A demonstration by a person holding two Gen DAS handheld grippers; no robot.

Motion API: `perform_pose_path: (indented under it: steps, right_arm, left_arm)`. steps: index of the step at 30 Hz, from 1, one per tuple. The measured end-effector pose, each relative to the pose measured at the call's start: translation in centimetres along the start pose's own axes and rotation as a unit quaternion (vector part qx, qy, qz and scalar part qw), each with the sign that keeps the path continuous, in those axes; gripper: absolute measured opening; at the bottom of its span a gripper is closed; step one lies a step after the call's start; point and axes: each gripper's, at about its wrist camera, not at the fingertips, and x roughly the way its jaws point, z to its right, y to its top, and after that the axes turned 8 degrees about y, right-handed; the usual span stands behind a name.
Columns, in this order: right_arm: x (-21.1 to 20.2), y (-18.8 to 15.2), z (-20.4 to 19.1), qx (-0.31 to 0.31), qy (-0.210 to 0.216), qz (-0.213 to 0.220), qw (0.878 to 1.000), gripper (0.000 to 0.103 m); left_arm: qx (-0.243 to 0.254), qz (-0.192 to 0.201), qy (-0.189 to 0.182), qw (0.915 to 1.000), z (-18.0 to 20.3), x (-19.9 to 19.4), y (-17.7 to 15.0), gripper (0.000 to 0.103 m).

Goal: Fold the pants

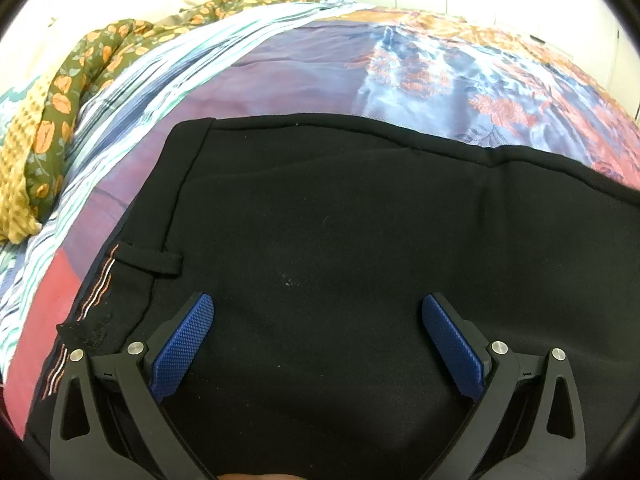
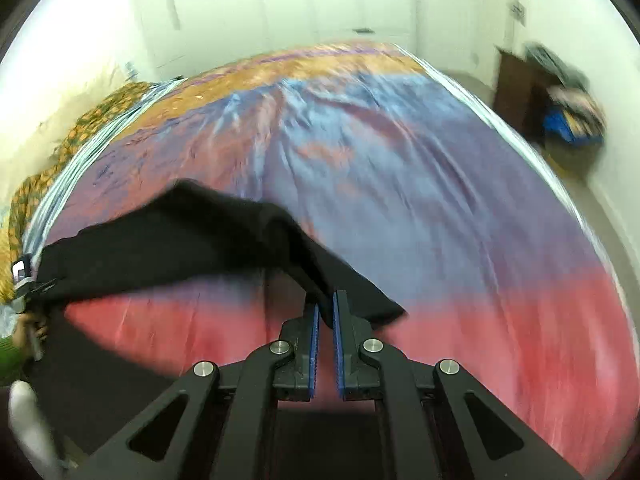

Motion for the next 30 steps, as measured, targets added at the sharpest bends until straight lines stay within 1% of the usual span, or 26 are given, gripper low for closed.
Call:
perform_pose_path:
  steps: [1, 2, 4, 5, 6, 7, 8, 9, 10, 11, 13, 15, 16, 17, 18, 19, 21, 24, 26, 30]
  right_arm:
    - [-1.1, -1.6, 0.4, 0.025, -0.024, -0.007, 0.999, 0.007]
    - [-2.1, -3.3, 0.7, 0.05, -0.07, -0.01, 0.996, 0.01]
    - [-3.6, -5.2, 0.4, 0.07, -0.121, 0.006, 0.99, 0.035]
    - [-4.3, -6.1, -0.3, 0.074, -0.131, 0.022, 0.988, 0.067]
    - [-4.6, -6.6, -0.9, 0.076, -0.129, 0.035, 0.988, 0.084]
    - [-5.0, -7.2, -1.9, 0.079, -0.116, 0.053, 0.989, 0.084]
    - [-4.9, -7.6, -3.1, 0.08, -0.091, 0.059, 0.991, 0.084]
    - [-4.2, -8.0, -4.8, 0.078, -0.047, 0.055, 0.994, 0.084]
    - [-3.4, -8.0, -5.9, 0.076, -0.016, 0.048, 0.996, 0.084]
    - [-2.4, -8.6, -8.1, 0.066, 0.031, 0.034, 0.997, 0.084]
    - [-0.3, -9.7, -11.9, 0.031, 0.088, 0.021, 0.995, 0.084]
    - [1.9, -11.1, -14.5, -0.001, 0.112, 0.006, 0.994, 0.084]
    - [3.7, -11.8, -15.5, -0.013, 0.108, -0.021, 0.994, 0.084]
    - [5.0, -12.3, -16.0, -0.018, 0.102, -0.046, 0.994, 0.085]
    - [6.2, -13.0, -16.3, -0.025, 0.084, -0.066, 0.994, 0.085]
    - [6.7, -13.4, -16.7, -0.04, 0.072, -0.065, 0.994, 0.086]
    - [7.0, -13.7, -17.2, -0.064, 0.079, -0.058, 0.993, 0.097]
    - [6.9, -14.2, -16.8, -0.062, 0.084, -0.047, 0.993, 0.099]
    - [6.5, -14.4, -16.9, -0.052, 0.093, -0.04, 0.994, 0.102]
    - [6.6, -14.8, -17.1, -0.049, 0.085, -0.035, 0.995, 0.103]
  left_arm:
    - [0.001, -0.001, 0.003, 1.0, 0.1, -0.1, 0.0, 0.103]
    - [0.001, -0.005, 0.008, 1.0, 0.1, -0.3, 0.1, 0.103]
    - [0.001, -0.017, 0.024, 0.9996, 0.1, -1.0, 0.2, 0.103]
    - [0.002, -0.023, 0.037, 0.999, 0.1, -1.8, 0.1, 0.102]
    - [0.0, -0.027, 0.046, 0.9986, 0.1, -2.8, -0.1, 0.102]
    - [-0.004, -0.029, 0.04, 0.9988, 0.0, -4.3, -0.6, 0.102]
    - [-0.006, -0.029, 0.018, 0.9994, 0.0, -5.5, -1.1, 0.102]
    - [-0.01, -0.026, -0.027, 0.9992, -0.1, -7.9, -2.3, 0.102]
    - [-0.014, -0.022, -0.053, 0.9982, -0.1, -9.7, -3.5, 0.102]
    - [-0.014, -0.021, -0.08, 0.9965, 0.1, -11.5, -5.0, 0.102]
    - [0.005, -0.029, -0.128, 0.9913, 1.1, -13.9, -8.1, 0.102]
    - [0.03, -0.043, -0.15, 0.9873, 2.4, -14.9, -11.1, 0.102]
    - [0.045, -0.052, -0.152, 0.9859, 3.2, -14.9, -12.8, 0.103]
    - [0.056, -0.047, -0.141, 0.9873, 3.6, -14.9, -14.0, 0.103]
    - [0.068, -0.02, -0.124, 0.9897, 3.9, -15.4, -15.3, 0.103]
    - [0.075, 0.0, -0.119, 0.99, 3.9, -15.8, -15.9, 0.103]
    - [0.082, 0.01, -0.122, 0.9891, 3.7, -16.0, -16.5, 0.103]
    - [0.077, 0.002, -0.139, 0.9873, 3.3, -15.6, -16.3, 0.103]
    - [0.08, 0.004, -0.138, 0.9872, 3.2, -15.6, -16.6, 0.103]
    - [0.079, 0.008, -0.135, 0.9877, 3.4, -15.6, -16.6, 0.103]
